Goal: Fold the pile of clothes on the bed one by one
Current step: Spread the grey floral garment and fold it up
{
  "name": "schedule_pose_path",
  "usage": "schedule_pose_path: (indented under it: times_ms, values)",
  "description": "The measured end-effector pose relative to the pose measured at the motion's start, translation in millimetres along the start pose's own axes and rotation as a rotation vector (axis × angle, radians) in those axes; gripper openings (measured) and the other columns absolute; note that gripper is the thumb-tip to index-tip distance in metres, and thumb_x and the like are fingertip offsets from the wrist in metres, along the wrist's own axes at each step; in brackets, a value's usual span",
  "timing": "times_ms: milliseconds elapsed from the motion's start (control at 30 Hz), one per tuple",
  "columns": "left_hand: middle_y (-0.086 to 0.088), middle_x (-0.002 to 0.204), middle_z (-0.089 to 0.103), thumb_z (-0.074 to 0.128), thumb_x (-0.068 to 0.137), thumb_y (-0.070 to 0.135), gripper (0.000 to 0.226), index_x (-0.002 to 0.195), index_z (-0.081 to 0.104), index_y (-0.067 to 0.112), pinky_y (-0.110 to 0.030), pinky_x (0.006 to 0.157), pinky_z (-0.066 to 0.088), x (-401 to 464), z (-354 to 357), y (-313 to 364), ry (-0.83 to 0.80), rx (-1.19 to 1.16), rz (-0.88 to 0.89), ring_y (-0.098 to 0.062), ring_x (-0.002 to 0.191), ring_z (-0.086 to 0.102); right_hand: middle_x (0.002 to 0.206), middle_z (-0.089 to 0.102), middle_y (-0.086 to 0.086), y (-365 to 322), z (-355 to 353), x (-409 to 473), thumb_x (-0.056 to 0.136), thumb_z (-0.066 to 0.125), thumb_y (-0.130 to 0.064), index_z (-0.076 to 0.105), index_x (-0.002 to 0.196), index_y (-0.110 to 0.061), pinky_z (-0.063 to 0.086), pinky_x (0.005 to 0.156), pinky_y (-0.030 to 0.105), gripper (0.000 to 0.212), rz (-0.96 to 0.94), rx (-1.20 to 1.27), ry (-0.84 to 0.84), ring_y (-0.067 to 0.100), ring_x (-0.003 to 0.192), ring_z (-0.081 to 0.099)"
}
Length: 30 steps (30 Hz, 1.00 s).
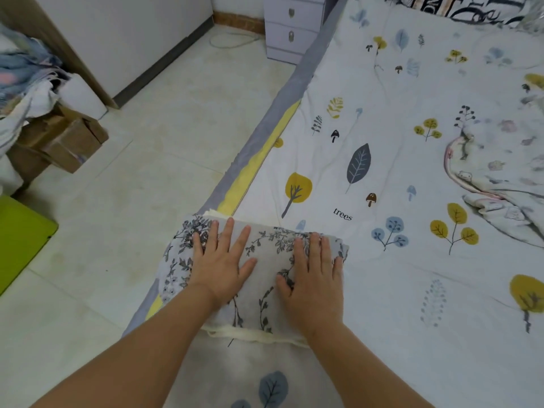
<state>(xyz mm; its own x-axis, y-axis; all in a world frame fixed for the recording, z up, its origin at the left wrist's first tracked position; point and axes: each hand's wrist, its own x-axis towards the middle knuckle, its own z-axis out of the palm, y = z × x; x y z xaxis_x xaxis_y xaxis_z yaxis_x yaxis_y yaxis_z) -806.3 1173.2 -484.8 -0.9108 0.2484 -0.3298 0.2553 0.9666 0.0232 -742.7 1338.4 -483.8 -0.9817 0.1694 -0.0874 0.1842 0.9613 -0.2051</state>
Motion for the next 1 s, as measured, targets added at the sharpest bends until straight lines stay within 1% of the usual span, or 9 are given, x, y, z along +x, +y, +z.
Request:
schedule_pose_path:
  times_ms: [133,267,333,500,600,700,767,833,1000]
  values:
    - [-0.006,0.157,0.009,0.015,0.094,0.054,0.064,0.149,0.012,0.021,-0.047,0.115,0.003,-17,-42,7,-0.078,0.051,0.028,-0.03,0.144,0.005,0.116,0.066,0.017,-6,-35,2,0.075,0.034,-0.044,0.07,0.108,-0.009,0.05,0.083,0.053,0.06,-0.025,0.012,-0.091,0.033,0.11,0.062]
    - [-0.003,0.125,0.055,0.032,0.092,0.037,0.043,0.123,0.053,0.017,-0.034,0.094,0.042,-40,-87,17,0.012,-0.056,0.104,-0.022,0.111,0.053,0.088,0.069,0.013,-6,-71,-11,0.066,0.055,-0.027,0.07,0.077,-0.012,0.056,0.069,0.039,0.024,-0.236,0.021,-0.043,0.031,0.085,0.068]
    - [-0.004,0.115,0.059,0.038,0.095,0.027,0.031,0.116,0.057,0.015,-0.033,0.083,0.045,-52,-108,26,0.007,-0.107,0.124,-0.022,0.101,0.057,0.073,0.064,0.007,-3,-98,-22,0.063,0.056,-0.021,0.067,0.071,-0.013,0.052,0.06,0.029,0.015,-0.319,0.031,-0.074,0.025,0.068,0.063]
    - [-0.001,0.104,0.062,0.039,0.095,0.027,0.019,0.098,0.056,0.02,-0.027,0.07,0.038,-76,-155,48,-0.108,-0.027,0.235,-0.018,0.089,0.054,0.112,0.056,0.018,21,-162,-50,0.095,0.036,-0.017,0.051,0.112,-0.004,0.028,0.072,0.032,0.026,-0.355,-0.023,-0.319,0.03,0.104,0.051]
    - [0.001,0.093,0.056,0.04,0.096,0.029,0.013,0.087,0.047,0.024,-0.024,0.068,0.035,-86,-183,73,-0.2,-0.007,0.312,-0.013,0.081,0.046,0.113,0.056,0.02,43,-193,-67,0.094,0.039,-0.014,0.052,0.103,-0.002,0.024,0.071,0.03,0.02,-0.278,0.004,-0.362,0.031,0.104,0.052]
    - [0.007,0.079,0.046,0.041,0.095,0.032,0.022,0.074,0.041,0.027,-0.023,0.059,0.032,-96,-208,112,-0.199,0.018,0.359,-0.013,0.079,0.044,0.094,0.053,0.017,75,-226,-84,0.092,0.041,-0.012,0.052,0.089,-0.005,0.027,0.059,0.03,0.013,-0.203,0.007,-0.41,0.029,0.086,0.045]
    - [0.007,0.081,0.047,0.04,0.096,0.033,0.018,0.08,0.045,0.026,-0.016,0.053,0.029,-101,-219,133,-0.193,0.034,0.395,-0.013,0.08,0.044,0.08,0.047,0.012,93,-244,-92,0.093,0.042,-0.014,0.045,0.079,-0.009,0.021,0.051,0.025,0.015,-0.167,-0.009,-0.432,0.025,0.083,0.039]
    - [0.004,0.093,0.052,0.04,0.096,0.035,0.016,0.094,0.051,0.024,-0.017,0.057,0.032,-105,-228,166,-0.206,0.038,0.442,-0.011,0.083,0.044,0.087,0.051,0.015,121,-264,-103,0.094,0.042,-0.015,0.038,0.073,-0.012,0.02,0.049,0.023,0.022,-0.118,-0.028,-0.43,0.025,0.082,0.039]
    - [0.001,0.115,0.058,0.041,0.096,0.039,0.024,0.107,0.053,0.022,-0.024,0.075,0.036,-115,-245,254,-0.224,0.051,0.512,-0.013,0.09,0.047,0.08,0.043,0.007,201,-309,-128,0.093,0.041,-0.015,0.044,0.091,-0.013,0.026,0.05,0.025,0.004,-0.005,-0.055,-0.442,0.025,0.081,0.042]
